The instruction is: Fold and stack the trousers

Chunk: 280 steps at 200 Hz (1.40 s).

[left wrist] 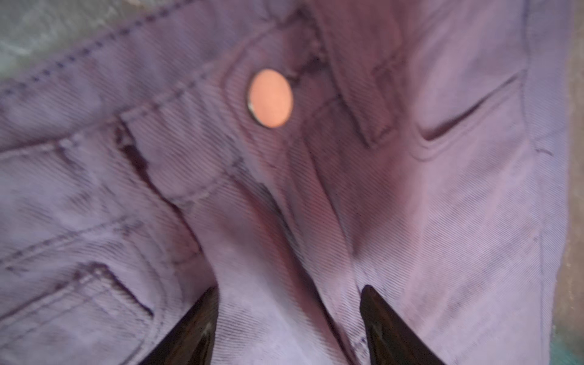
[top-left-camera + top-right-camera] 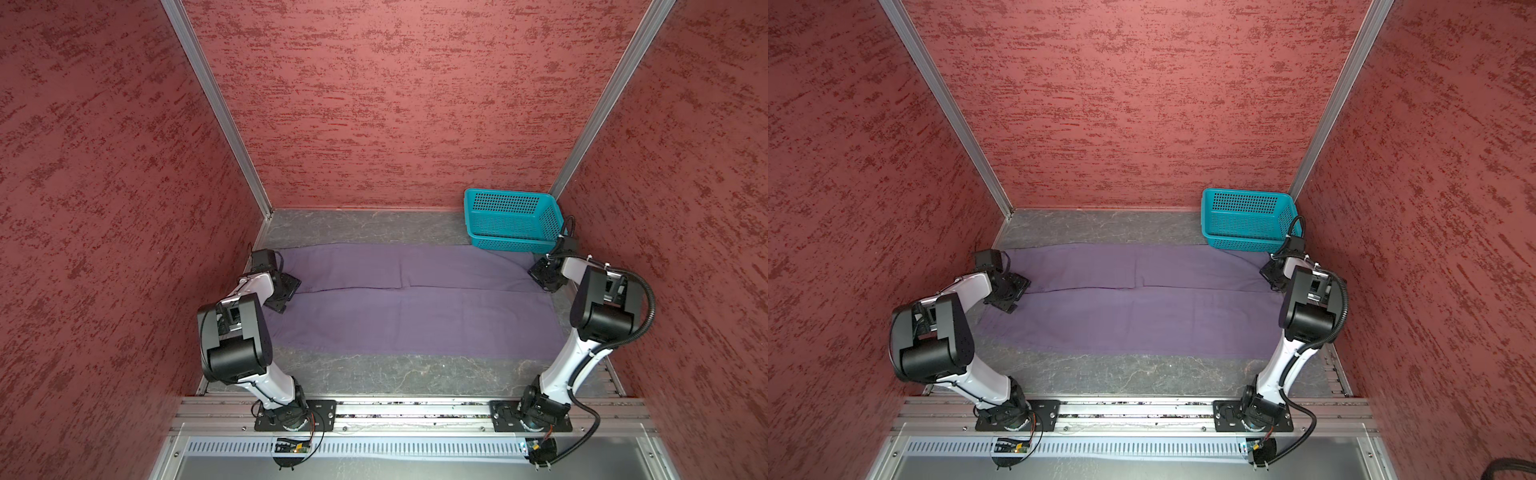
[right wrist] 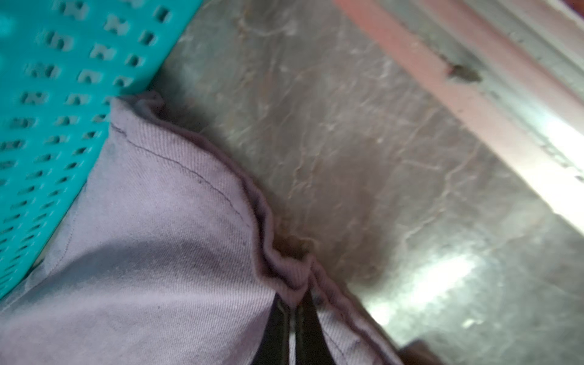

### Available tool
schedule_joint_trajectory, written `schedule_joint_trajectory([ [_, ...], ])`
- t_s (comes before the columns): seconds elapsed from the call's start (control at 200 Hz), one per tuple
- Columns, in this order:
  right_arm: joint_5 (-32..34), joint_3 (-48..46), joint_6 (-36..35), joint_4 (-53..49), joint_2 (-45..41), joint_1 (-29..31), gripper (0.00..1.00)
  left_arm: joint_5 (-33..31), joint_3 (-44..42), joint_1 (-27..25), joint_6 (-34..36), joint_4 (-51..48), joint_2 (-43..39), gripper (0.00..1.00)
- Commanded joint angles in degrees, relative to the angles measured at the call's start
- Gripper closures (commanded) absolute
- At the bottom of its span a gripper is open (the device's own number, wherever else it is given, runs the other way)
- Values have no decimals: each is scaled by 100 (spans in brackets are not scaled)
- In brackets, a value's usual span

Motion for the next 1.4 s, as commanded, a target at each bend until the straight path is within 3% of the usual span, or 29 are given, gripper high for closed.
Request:
schedule_joint_trajectory([
  [0.0, 128, -65, 55, -279, 167, -345, 100, -131, 62, -16, -21, 169, 91, 29],
  [0.23, 52, 374, 23, -463, 212, -447, 100, -171, 27, 12, 44, 184, 194, 28],
  [0.361, 6, 140, 109, -417, -118, -401, 73, -102, -55, 103, 51, 128, 64, 28],
  [0.446, 210, -146, 117, -437, -582, -265, 63, -84, -138, 134, 63, 26, -293, 28],
  [0.746, 1584, -1161, 72, -765, -2649, 537, 45, -747, -494, 205, 170, -958, -2368, 21],
  [0.822, 1923, -1388, 154, -865, -3148, 873, 41, -805, -831, 445, 80, -1098, -2782, 18],
  [0.942, 1820, -1835, 427, -946, -3796, 1105, 34, -396, -1400, 1030, 63, -1013, -3102, 14],
  [0.987, 1742, -2003, 477, -987, -3952, 1106, 28, -269, -1553, 1175, 95, -963, -3088, 14],
  [1.002, 1733, -2053, 477, -1017, -3973, 1107, 20, -235, -1595, 1207, 103, -939, -3068, 14],
  [1.012, 1724, -2070, 470, -1043, -3986, 1105, 7, -222, -1624, 1237, 109, -923, -3054, 14],
  [1.032, 1723, -2098, 462, -1101, -3991, 1105, 1, -180, -1675, 1269, 143, -896, -3023, 14],
  [1.398, 1374, -2159, 817, -1691, -4091, 954, 1, -166, -2154, 1499, 354, -722, -2772, 13],
])
